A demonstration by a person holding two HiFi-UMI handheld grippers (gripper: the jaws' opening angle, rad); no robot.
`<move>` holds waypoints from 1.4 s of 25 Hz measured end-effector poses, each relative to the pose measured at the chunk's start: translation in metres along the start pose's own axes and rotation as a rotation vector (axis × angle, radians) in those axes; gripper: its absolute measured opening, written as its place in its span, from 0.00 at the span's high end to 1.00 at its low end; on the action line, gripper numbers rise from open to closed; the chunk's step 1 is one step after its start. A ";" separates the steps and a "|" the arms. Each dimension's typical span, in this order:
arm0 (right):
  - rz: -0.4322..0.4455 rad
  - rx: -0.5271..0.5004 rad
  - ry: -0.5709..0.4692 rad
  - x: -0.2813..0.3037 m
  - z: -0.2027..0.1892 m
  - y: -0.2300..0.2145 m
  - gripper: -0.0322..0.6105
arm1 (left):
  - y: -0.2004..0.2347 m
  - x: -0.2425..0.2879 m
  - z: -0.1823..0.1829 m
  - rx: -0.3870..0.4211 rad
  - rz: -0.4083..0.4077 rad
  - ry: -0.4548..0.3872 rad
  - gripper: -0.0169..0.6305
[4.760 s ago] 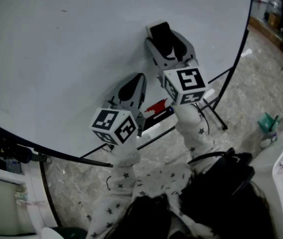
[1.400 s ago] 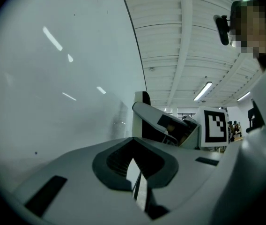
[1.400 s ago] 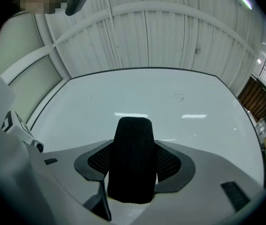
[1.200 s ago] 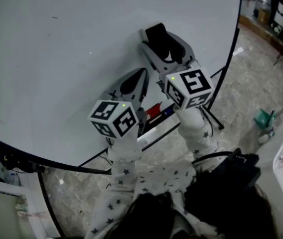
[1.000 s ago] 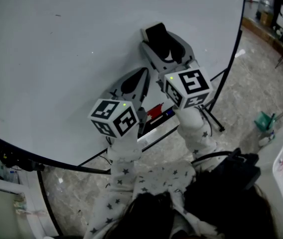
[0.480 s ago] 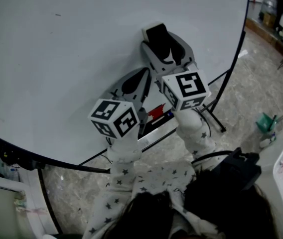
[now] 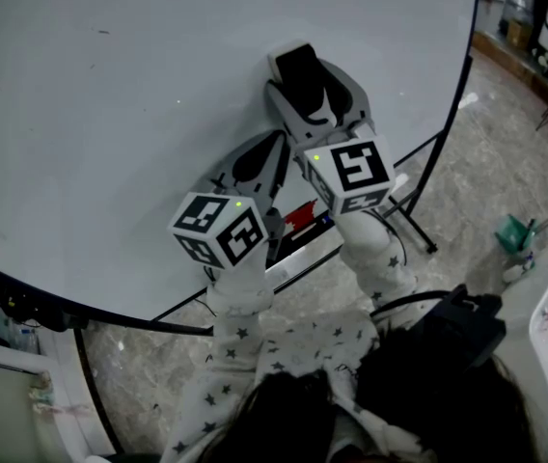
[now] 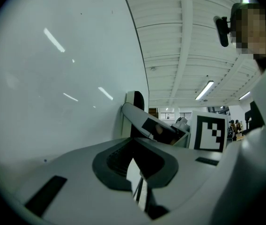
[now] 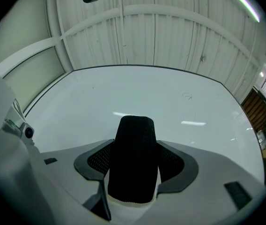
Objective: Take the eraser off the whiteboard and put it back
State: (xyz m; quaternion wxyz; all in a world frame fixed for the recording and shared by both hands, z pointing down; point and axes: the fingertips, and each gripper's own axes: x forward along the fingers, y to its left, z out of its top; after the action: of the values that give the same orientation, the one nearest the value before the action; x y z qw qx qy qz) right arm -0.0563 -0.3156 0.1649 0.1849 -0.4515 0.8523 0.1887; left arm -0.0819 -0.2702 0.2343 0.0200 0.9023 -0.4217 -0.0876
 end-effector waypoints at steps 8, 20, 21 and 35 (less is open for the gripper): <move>0.043 0.028 -0.012 0.001 -0.001 0.006 0.44 | 0.001 -0.002 -0.003 -0.008 0.006 0.003 0.97; 0.075 0.061 0.041 -0.020 -0.006 0.009 0.44 | 0.006 -0.003 -0.006 -0.037 0.000 0.007 0.97; 0.078 0.058 0.065 -0.022 -0.010 0.010 0.45 | 0.006 -0.002 -0.008 -0.043 -0.002 0.007 0.97; 0.113 0.119 0.228 -0.035 -0.047 0.014 0.94 | 0.017 0.015 -0.023 -0.111 -0.065 0.041 0.97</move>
State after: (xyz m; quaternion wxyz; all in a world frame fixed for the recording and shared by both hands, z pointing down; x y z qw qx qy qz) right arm -0.0569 -0.3069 0.2249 0.1023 -0.4094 0.9016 0.0954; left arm -0.0810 -0.2932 0.2562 0.0756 0.9145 -0.3863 -0.0931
